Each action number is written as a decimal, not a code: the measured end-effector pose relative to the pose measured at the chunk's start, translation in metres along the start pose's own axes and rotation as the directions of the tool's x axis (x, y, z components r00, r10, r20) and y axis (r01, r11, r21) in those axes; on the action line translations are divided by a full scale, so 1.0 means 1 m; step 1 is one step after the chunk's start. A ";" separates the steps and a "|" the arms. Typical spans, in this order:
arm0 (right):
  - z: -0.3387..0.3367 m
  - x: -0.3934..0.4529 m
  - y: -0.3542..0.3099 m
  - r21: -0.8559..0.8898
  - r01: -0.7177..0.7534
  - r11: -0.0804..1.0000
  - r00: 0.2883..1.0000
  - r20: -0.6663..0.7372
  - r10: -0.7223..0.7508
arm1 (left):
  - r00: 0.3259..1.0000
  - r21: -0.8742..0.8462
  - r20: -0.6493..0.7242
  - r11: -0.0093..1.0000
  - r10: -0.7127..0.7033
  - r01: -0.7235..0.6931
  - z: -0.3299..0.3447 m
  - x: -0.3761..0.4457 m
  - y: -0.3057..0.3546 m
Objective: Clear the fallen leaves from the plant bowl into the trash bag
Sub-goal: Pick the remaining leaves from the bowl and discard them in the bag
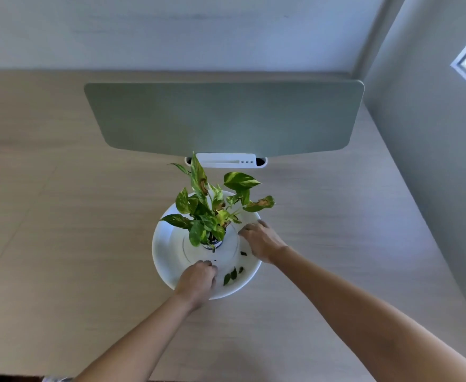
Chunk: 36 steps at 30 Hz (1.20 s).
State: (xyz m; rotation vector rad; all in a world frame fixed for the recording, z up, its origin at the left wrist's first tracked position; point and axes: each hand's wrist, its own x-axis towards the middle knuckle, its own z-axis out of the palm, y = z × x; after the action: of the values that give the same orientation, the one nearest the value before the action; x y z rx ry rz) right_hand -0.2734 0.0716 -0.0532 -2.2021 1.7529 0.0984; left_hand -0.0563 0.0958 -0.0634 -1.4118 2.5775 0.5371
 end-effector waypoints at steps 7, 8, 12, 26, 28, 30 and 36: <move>0.013 -0.006 -0.031 -0.233 -0.080 0.969 0.986 0.124 0.111 | 0.948 0.067 0.010 0.946 -0.318 0.316 -0.010 -0.010 -0.027; 0.015 -0.010 -0.038 -0.215 -0.073 0.974 0.984 0.146 0.106 | 0.937 0.081 0.042 0.936 -0.346 0.342 -0.010 -0.009 -0.027; 0.023 -0.029 -0.054 0.115 -0.152 0.982 0.976 0.173 0.130 | 0.931 0.030 0.056 0.932 -0.361 0.360 -0.003 -0.003 -0.022; 0.044 0.014 -0.089 0.413 -0.310 0.856 0.937 -0.018 0.348 | 0.922 -0.094 0.123 0.920 -0.368 0.380 -0.008 0.002 -0.019; 0.042 0.015 -0.087 0.299 -0.278 0.913 0.959 0.036 0.280 | 0.926 -0.141 0.146 0.919 -0.348 0.368 -0.008 0.002 -0.022; 0.035 0.015 -0.083 0.169 -0.241 0.956 0.968 0.119 0.223 | 0.925 -0.218 0.174 0.903 -0.338 0.371 -0.007 0.002 -0.028; 0.014 0.002 -0.052 0.030 -0.229 0.973 0.956 0.196 0.219 | 0.932 -0.134 0.122 0.924 -0.342 0.357 -0.005 0.003 -0.030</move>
State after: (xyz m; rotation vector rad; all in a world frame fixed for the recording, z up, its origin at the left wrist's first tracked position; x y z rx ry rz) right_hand -0.2209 0.0842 -0.0559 -1.8817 1.8651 0.3035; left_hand -0.0326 0.0762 -0.0668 -1.7971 2.1755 0.7372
